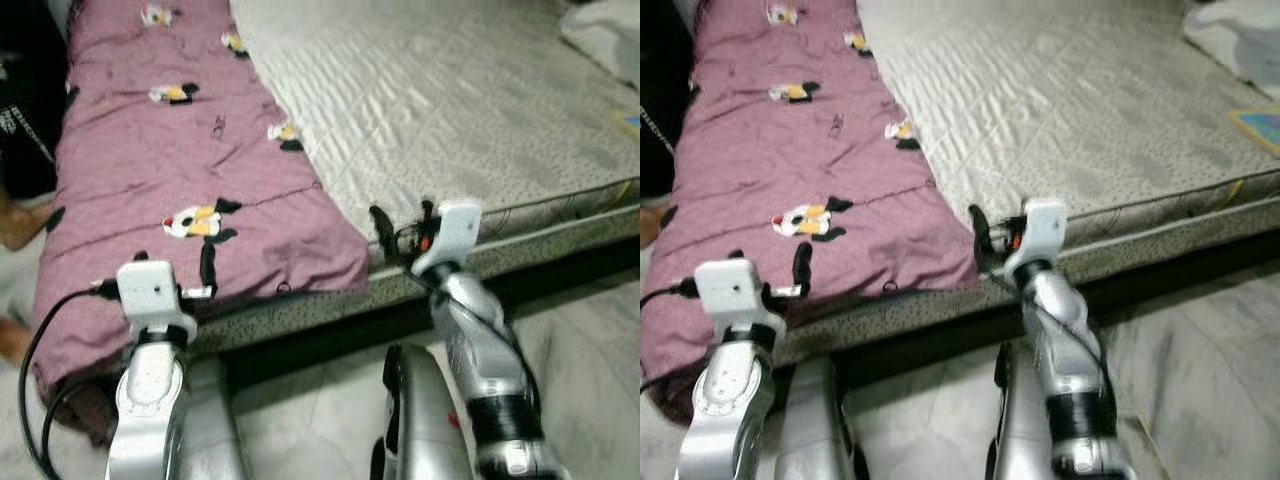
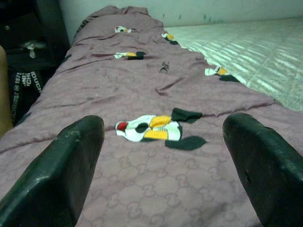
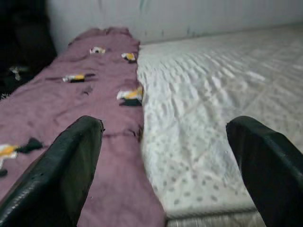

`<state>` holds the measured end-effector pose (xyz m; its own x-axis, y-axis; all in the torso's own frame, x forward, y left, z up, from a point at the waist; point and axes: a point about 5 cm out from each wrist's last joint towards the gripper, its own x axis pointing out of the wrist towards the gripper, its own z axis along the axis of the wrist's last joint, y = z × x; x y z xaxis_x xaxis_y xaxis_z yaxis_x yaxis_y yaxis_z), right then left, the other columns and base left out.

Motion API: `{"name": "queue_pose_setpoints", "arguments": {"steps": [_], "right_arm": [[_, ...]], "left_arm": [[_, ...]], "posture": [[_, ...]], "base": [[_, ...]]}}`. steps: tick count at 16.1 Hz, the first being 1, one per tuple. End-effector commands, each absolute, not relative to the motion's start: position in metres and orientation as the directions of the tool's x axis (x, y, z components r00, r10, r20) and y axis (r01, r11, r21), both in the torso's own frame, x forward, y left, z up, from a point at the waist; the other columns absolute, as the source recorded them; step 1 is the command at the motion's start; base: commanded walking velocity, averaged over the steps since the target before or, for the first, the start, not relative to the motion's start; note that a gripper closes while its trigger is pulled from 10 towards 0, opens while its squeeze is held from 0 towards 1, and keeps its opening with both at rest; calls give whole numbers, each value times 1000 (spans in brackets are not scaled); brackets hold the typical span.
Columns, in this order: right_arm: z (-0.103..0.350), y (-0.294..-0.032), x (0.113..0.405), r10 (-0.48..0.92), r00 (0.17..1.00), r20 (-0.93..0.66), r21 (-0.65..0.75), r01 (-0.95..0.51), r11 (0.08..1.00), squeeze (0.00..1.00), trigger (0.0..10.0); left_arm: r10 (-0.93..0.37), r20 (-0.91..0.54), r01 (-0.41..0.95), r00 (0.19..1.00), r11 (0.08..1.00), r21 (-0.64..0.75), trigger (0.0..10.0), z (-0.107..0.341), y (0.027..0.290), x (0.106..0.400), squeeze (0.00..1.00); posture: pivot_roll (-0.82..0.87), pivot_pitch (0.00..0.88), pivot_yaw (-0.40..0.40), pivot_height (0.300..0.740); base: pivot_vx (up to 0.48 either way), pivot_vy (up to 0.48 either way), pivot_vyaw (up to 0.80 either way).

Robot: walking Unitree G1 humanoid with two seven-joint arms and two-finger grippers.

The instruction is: Clean up the room

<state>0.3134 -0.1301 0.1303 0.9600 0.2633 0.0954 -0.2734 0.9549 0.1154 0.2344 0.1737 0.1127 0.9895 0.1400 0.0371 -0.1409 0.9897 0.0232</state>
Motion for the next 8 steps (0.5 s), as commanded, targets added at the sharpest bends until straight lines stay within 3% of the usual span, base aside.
{"name": "queue_pose_setpoints", "arguments": {"steps": [1, 5, 8], "right_arm": [[129, -128, 314, 261, 961, 91, 127, -271, 954, 0, 10000], [129, -128, 314, 261, 961, 91, 127, -271, 954, 0, 10000], [139, -116, 319, 289, 949, 124, 117, -304, 946, 0, 10000]], "left_arm": [[146, 50, -147, 988, 989, 24, 10000, 113, 175, 236, 0], [146, 50, -147, 988, 989, 24, 10000, 113, 175, 236, 0], [151, 138, -160, 979, 985, 57, 10000, 124, 173, 252, 0]], "posture": [[-4, 0, 18, 575], [-4, 0, 18, 575], [6, 0, -6, 615]], "base": [[0, 0, 0], [0, 0, 0], [0, 0, 0]]}}
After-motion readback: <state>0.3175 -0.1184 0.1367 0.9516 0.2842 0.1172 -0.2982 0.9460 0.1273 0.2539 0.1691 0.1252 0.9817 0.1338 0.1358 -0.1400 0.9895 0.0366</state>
